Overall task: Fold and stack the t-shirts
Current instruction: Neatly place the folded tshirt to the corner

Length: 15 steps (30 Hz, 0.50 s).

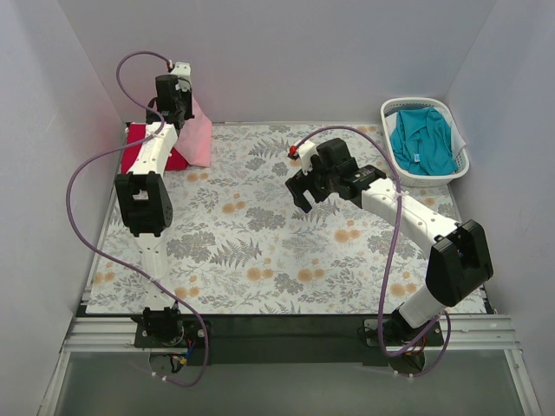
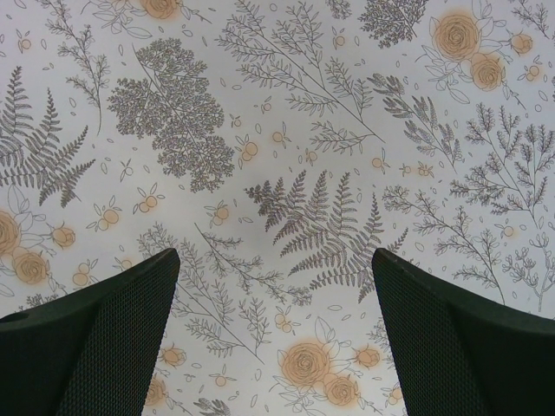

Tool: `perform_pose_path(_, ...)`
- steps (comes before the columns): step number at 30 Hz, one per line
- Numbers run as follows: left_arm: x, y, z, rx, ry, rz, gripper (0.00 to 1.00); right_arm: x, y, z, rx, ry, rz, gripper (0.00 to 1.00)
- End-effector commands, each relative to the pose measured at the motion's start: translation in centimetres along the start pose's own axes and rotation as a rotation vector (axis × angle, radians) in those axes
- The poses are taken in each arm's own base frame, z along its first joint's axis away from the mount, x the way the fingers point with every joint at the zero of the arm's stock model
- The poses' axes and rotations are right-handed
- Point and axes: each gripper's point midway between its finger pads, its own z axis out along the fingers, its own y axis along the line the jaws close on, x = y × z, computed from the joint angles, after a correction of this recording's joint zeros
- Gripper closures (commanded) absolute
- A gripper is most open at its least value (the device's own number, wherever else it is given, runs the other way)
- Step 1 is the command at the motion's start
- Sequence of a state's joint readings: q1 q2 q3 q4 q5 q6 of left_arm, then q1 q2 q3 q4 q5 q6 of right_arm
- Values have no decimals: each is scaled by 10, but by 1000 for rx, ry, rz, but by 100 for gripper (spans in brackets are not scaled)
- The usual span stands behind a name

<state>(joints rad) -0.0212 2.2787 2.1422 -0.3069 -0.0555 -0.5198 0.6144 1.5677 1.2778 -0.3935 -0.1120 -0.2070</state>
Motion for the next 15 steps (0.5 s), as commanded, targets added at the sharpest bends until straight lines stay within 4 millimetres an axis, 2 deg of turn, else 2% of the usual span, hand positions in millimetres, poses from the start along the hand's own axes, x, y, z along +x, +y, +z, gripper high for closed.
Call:
perform_pose_path(1,-44,11,-23,-8,-92,26,100,-13,0,-9,-2,-50,-7,2)
perform_pose_path(15,-82,17,-56,6,-172,74,100,-13,0,-8,-3,-48,-1,2)
